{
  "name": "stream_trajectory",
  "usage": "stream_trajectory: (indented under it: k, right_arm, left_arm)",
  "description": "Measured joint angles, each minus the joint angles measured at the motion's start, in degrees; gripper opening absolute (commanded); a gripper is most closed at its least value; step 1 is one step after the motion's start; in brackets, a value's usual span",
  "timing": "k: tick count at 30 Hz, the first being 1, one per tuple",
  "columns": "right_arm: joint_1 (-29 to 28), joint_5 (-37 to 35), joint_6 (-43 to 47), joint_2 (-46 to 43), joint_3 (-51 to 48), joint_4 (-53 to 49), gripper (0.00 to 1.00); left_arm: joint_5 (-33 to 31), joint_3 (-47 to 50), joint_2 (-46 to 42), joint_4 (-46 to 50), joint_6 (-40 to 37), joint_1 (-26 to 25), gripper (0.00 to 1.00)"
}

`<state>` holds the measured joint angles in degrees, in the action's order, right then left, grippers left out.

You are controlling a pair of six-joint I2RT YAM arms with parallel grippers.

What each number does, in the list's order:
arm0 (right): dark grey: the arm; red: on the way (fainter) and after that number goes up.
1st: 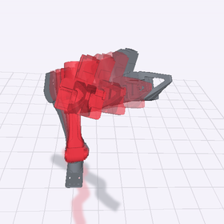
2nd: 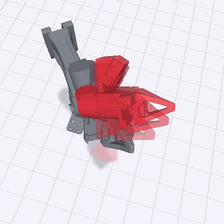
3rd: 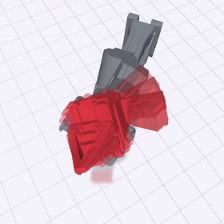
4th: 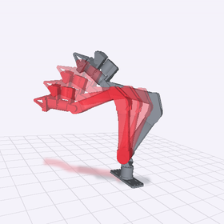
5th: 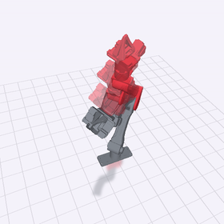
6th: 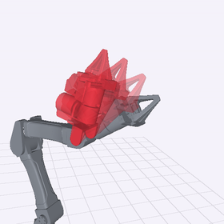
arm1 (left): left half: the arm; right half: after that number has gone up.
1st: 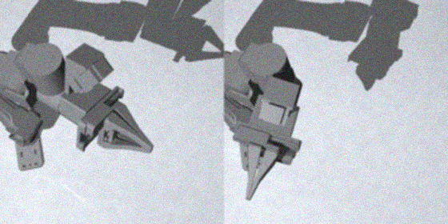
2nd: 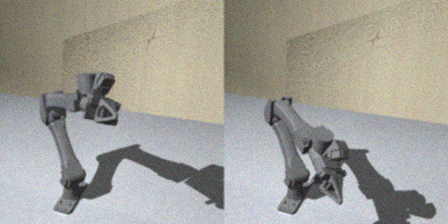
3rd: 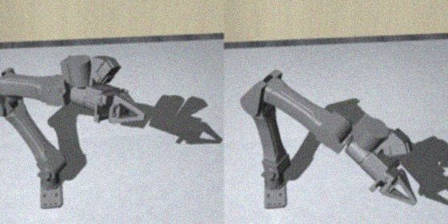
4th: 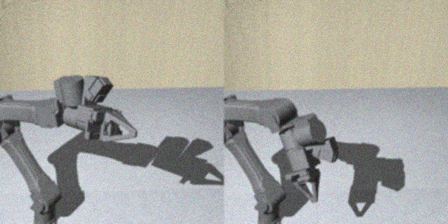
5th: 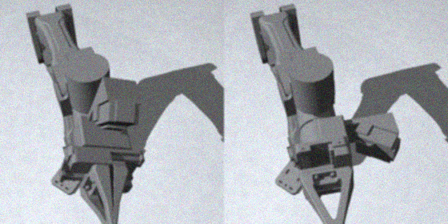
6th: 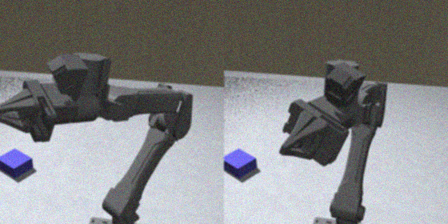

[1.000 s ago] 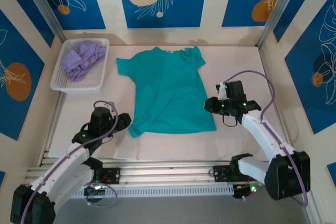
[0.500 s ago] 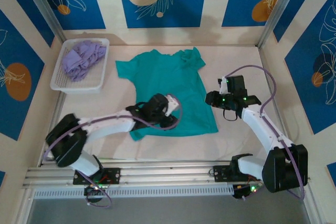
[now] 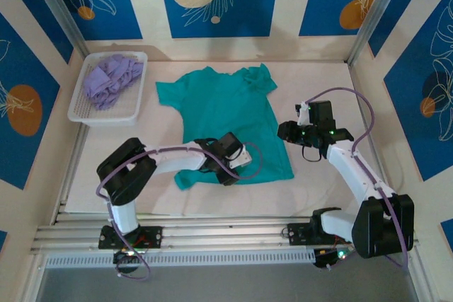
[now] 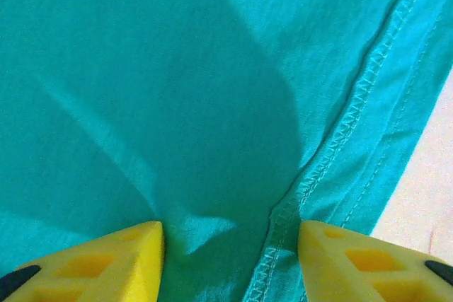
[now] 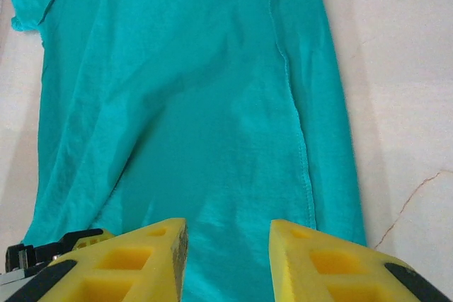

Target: Fold the inside-out t-shirt

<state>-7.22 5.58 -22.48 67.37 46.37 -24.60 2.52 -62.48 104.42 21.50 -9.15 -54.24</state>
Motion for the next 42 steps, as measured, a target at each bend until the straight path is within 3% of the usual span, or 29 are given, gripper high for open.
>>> stream_trajectory:
  k: [7, 17, 23, 28, 36, 42]
  right_arm:
    - [0.3, 0.5, 0.0, 0.0, -0.4, 0.2, 0.37]
    - [0.3, 1.9, 0.0, 0.0, -0.8, 0.2, 0.37]
    - [-3.9, 2.6, -0.5, 0.0, -3.5, 0.6, 0.37]
    - [-8.7, 2.6, -2.0, 0.0, -7.6, 0.9, 0.37]
    - [-9.3, 2.4, -3.1, 0.5, -8.4, 1.3, 0.37]
    - [-9.9, 2.4, -3.0, 0.5, -8.5, 1.4, 0.37]
  left_arm:
    - [-0.5, -0.2, 0.2, 0.4, -0.7, 0.0, 0.21]
    - [1.6, -0.2, 0.1, 0.0, 1.2, 0.5, 0.26]
    - [4.4, 0.1, -0.7, -1.0, 2.8, 1.6, 0.26]
    - [6.7, 0.9, -2.2, -2.7, 4.0, 2.7, 0.16]
    - [8.4, 0.9, -2.1, -2.9, 4.2, 2.9, 0.00]
    - [11.1, 1.9, -2.5, -5.0, 5.8, 3.7, 0.00]
